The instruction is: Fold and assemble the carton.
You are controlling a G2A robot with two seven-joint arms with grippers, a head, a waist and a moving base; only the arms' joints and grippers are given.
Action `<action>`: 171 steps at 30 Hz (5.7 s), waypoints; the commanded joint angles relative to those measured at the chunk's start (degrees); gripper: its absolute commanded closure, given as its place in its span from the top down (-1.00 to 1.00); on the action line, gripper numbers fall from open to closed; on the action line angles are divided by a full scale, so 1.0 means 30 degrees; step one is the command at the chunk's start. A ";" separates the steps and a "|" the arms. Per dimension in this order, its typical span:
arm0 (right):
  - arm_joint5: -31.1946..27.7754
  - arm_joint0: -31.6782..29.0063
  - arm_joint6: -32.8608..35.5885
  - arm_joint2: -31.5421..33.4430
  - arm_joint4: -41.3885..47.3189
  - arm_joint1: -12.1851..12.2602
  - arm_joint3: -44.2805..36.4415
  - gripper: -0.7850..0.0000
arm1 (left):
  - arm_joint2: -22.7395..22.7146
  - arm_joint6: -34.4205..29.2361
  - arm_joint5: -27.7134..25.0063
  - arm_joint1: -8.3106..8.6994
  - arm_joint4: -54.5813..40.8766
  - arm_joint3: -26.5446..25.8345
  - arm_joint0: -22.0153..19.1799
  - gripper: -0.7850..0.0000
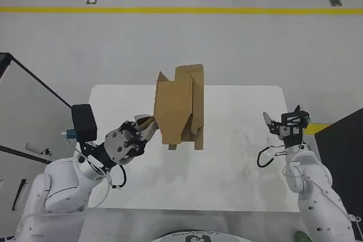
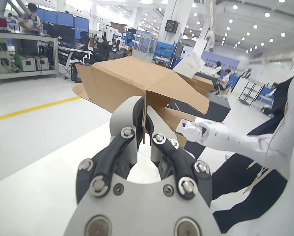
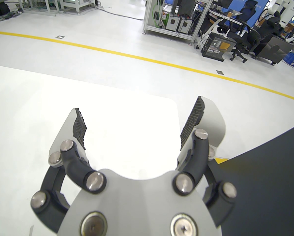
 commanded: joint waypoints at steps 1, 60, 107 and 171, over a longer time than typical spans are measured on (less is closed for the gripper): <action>0.0000 0.0000 0.0000 0.0000 0.0000 0.0000 0.0000 1.00 | -0.0005 -0.0007 0.0014 0.0002 -0.0101 -0.0001 -0.0002 -1.00; 0.0000 0.0000 0.0000 0.0000 0.0000 0.0000 0.0000 1.00 | 0.1125 0.2010 -0.6380 0.2227 0.5436 -0.0360 -0.7715 -1.00; 0.0000 0.0000 0.0000 0.0000 0.0000 0.0000 0.0000 1.00 | 0.4167 0.2891 -0.6501 0.3328 0.8481 0.2398 -1.1536 -1.00; -1.0881 0.0826 1.6298 0.1497 2.0299 0.0967 -0.0797 1.00 | 0.7620 1.3469 -0.6226 0.6791 1.5551 1.0527 -1.2664 -1.00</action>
